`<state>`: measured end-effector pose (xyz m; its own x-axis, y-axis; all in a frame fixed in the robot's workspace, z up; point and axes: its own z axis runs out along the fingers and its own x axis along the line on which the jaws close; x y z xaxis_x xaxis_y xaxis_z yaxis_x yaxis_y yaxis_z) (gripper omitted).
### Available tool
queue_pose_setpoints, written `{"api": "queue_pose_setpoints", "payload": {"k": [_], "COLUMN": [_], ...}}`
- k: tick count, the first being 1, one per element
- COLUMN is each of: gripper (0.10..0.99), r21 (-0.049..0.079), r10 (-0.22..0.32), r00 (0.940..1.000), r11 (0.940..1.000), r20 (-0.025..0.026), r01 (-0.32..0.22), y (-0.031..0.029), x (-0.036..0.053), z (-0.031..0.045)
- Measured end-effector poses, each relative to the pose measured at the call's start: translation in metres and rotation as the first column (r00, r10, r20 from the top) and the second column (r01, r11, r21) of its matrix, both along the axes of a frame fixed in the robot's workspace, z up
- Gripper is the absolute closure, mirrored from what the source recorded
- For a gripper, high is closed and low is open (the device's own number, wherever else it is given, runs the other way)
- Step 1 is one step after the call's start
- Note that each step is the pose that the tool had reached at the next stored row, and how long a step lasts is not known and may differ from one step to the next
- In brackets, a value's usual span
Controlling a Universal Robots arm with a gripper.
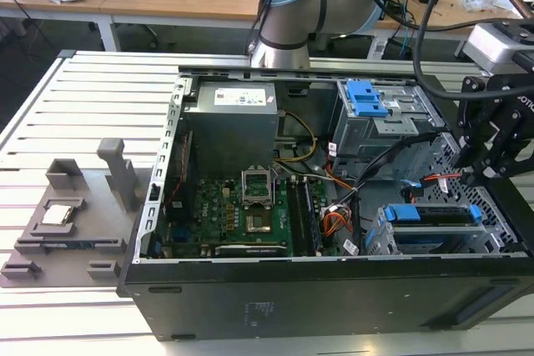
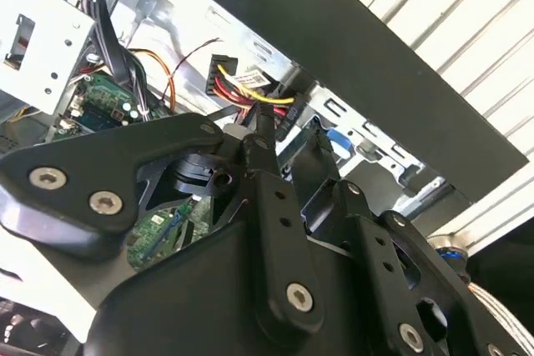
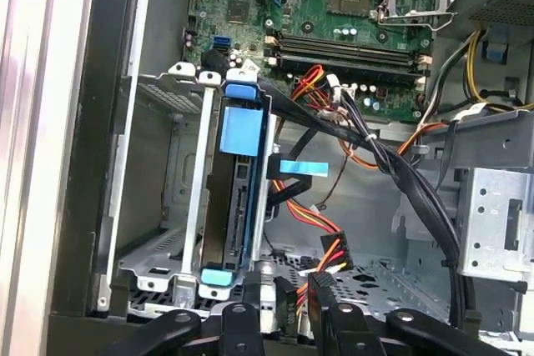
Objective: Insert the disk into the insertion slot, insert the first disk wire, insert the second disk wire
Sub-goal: 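Insert the first disk wire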
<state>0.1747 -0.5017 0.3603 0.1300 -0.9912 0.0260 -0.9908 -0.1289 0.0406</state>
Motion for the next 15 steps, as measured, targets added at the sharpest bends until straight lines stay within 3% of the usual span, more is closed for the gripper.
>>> {"api": "queue_pose_setpoints", "payload": {"k": [3,9,15], "gripper": [0.725,0.725,0.725], "r21": [-0.006,-0.029,-0.029], "r10": [0.028,0.037,0.037], "r00": [0.9996,0.9993,0.9993], "r11": [0.9996,0.9989,0.9989], "r20": [0.0000,-0.0008,-0.0009], "r01": [-0.028,-0.037,-0.037], "y": [0.0037,0.0039,0.0039], "x": [0.0011,0.0047,0.0048], "z": [-0.0042,-0.0069,-0.0070]}}
